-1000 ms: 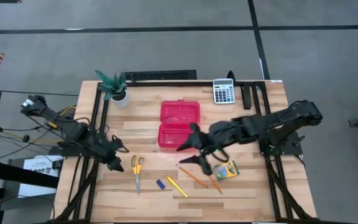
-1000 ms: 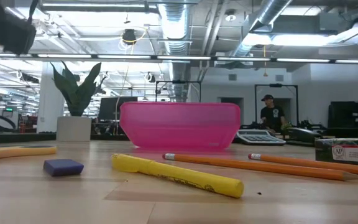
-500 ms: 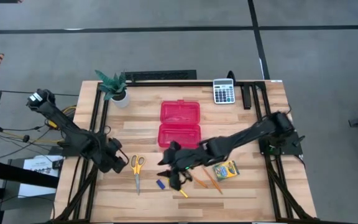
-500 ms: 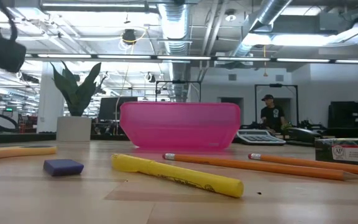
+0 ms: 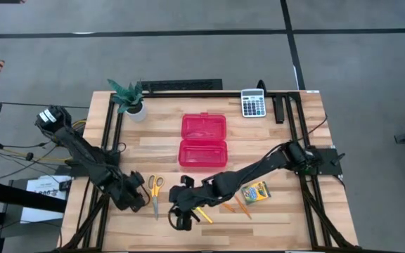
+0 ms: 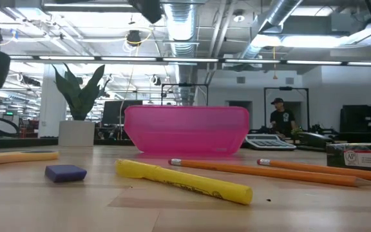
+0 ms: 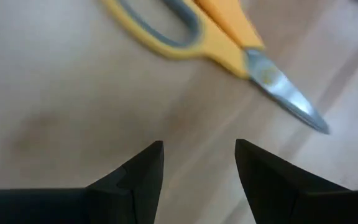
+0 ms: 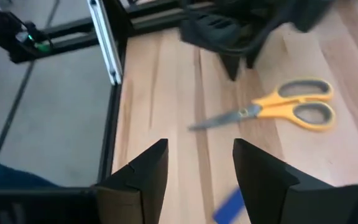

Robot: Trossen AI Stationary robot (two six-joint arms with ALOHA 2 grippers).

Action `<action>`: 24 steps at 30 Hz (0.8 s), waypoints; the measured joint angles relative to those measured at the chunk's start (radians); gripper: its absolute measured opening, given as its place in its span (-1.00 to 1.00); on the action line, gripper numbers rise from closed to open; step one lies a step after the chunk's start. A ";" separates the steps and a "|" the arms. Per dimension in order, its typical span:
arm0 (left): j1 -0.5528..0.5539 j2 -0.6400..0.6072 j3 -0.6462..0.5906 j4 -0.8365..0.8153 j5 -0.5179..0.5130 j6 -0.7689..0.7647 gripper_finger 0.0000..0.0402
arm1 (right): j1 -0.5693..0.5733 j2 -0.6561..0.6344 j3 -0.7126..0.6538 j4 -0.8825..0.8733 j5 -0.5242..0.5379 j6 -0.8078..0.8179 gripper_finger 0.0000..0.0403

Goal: Pack school essentials
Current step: Put the scissors into the supply box

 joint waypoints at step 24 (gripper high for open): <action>0.109 0.485 0.278 0.308 -0.329 -0.047 -0.40 | 0.134 -0.083 0.000 -0.248 0.085 0.102 -0.11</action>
